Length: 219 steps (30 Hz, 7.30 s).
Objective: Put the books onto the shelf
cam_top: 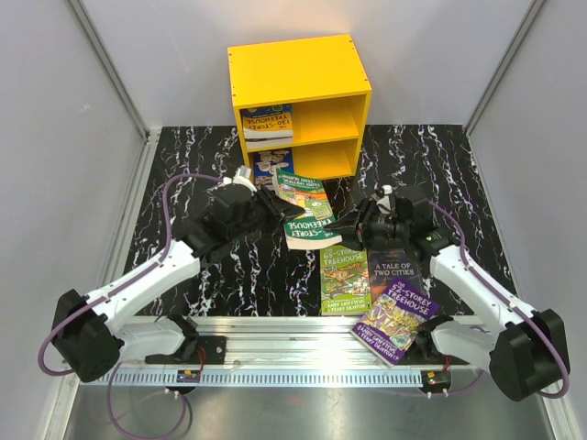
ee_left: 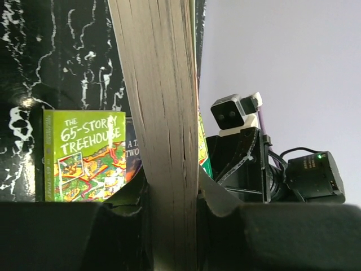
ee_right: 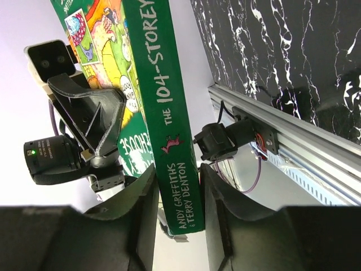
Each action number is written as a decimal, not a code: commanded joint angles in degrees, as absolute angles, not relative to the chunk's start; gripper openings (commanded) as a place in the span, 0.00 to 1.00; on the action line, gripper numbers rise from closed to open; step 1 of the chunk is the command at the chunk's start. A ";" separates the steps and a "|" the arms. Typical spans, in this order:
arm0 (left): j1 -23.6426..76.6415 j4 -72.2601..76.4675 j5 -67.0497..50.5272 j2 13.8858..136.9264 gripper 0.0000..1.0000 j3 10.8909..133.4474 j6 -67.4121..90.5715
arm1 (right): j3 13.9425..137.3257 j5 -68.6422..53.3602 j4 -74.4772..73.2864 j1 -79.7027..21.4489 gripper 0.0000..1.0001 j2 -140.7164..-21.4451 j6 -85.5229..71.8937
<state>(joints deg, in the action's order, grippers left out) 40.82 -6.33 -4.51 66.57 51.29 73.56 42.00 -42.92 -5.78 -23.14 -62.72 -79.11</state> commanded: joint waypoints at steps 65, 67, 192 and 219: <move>34.89 -69.78 2.90 23.20 0.90 47.46 60.91 | 95.10 -33.22 35.24 -24.61 0.11 -143.00 -87.89; 34.98 -69.70 2.99 23.29 0.90 47.55 60.91 | 94.31 -33.31 35.25 -24.96 0.25 -142.48 -87.63; 46.14 35.42 -28.39 76.55 0.39 39.11 76.82 | 49.04 -53.09 -19.77 -17.75 0.00 -64.16 -60.29; 43.42 -6.12 -24.09 72.69 0.00 54.48 58.29 | 85.19 -27.78 -75.78 -17.67 1.00 -68.21 -32.43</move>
<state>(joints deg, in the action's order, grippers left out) 43.83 -4.25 -24.23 74.48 46.13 62.37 90.00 -35.14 -68.90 -17.32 -68.95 -35.48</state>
